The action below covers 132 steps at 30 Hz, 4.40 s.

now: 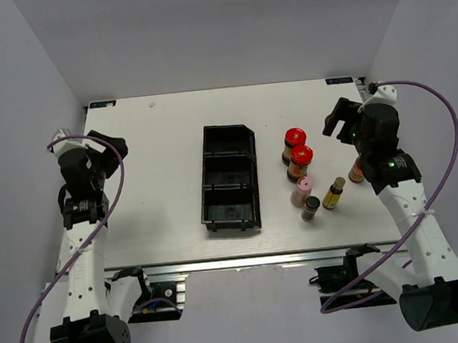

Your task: Organize the condiment bottles

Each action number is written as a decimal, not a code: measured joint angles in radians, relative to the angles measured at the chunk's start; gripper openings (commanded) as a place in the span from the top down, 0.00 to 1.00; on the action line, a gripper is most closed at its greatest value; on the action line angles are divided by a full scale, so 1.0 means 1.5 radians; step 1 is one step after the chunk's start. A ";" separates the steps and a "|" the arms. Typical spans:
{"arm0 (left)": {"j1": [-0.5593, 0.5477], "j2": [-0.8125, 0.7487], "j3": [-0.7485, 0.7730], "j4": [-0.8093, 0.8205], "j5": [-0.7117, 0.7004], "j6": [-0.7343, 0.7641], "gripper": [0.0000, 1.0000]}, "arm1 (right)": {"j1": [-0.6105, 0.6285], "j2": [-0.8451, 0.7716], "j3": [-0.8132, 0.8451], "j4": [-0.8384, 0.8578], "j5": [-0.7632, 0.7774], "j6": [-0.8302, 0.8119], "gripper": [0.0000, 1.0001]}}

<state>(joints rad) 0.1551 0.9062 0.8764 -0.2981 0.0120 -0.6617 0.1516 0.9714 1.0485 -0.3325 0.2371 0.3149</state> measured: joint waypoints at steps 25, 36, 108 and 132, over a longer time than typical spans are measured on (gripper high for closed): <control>0.000 0.058 -0.055 0.102 0.096 0.054 0.02 | -0.016 0.058 -0.011 -0.233 0.317 0.142 0.11; 0.000 0.061 -0.055 0.102 0.097 0.067 0.02 | -0.080 0.159 -0.021 -0.164 0.306 0.115 0.15; 0.000 0.058 -0.084 0.106 0.159 -0.006 0.02 | 0.379 0.645 0.526 0.037 -0.081 -0.280 0.98; 0.000 0.059 -0.088 0.105 0.155 -0.006 0.02 | 0.390 0.706 0.438 0.171 -0.088 -0.252 0.77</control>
<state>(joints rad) 0.1551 0.9947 0.7444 -0.1410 0.2440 -0.6712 0.7364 2.0300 1.7061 -0.0753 0.1051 -0.0631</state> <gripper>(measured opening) 0.980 0.463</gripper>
